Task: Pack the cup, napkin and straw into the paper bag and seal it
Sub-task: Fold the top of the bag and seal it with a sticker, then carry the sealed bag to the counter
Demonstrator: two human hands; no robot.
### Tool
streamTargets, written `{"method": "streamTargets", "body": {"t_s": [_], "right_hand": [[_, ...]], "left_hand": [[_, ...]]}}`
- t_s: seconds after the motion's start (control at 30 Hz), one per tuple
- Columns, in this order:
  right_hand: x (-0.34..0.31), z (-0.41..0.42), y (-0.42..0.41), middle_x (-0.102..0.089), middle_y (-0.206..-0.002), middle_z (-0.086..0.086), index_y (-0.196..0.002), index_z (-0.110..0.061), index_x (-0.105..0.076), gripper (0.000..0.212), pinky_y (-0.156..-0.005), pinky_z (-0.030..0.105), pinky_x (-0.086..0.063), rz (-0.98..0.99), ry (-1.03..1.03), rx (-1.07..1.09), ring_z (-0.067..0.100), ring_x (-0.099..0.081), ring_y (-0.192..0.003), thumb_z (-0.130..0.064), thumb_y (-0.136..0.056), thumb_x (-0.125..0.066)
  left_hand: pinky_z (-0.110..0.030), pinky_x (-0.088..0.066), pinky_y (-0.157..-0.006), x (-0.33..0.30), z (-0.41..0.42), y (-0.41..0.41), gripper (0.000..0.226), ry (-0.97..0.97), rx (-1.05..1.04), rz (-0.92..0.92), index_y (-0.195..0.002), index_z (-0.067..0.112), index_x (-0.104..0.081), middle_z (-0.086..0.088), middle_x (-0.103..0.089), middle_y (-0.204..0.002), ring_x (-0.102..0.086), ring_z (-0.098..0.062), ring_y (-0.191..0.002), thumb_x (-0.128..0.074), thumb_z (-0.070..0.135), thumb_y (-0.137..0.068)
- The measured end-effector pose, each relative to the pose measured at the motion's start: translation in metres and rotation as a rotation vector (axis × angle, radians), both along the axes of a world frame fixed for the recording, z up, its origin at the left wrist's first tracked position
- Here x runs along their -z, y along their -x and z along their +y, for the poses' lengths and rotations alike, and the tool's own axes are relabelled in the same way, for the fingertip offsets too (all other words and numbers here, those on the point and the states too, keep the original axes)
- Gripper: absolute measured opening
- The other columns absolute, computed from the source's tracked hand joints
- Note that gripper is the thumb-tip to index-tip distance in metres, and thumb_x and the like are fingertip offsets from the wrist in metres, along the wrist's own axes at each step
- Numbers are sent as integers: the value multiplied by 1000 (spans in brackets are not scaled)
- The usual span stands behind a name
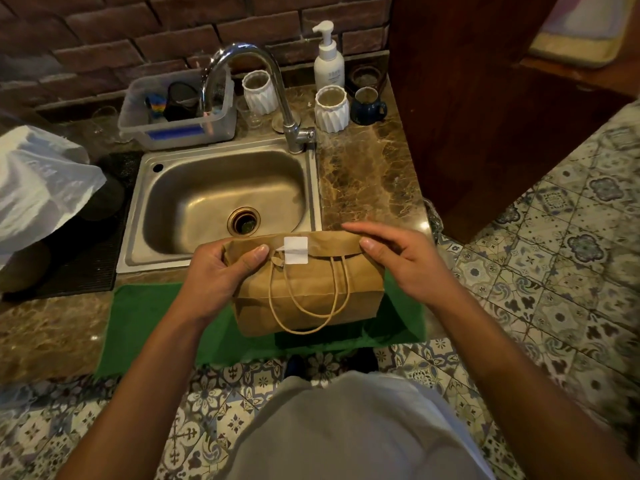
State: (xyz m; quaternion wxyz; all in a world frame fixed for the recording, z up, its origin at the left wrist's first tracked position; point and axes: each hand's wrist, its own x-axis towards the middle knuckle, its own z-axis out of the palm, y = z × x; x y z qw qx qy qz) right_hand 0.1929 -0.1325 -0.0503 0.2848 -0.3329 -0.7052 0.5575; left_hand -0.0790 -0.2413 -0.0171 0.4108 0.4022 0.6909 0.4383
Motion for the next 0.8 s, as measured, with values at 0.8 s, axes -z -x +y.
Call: {"method": "streamTargets", "body": {"t_s": [0.8], "right_hand": [[-12,-214,49,-73,-116,-13,-121,-29,-71,32,-92,23,-54,-25,-74,862,3,-69,-109,-6,-101,-59]], "left_hand": [[-21,-56,-93,1,-31,62,35,-265,608,13,-116,36,-71,21,-73,-117,-68,-6,-114,-64,9,-97]]}}
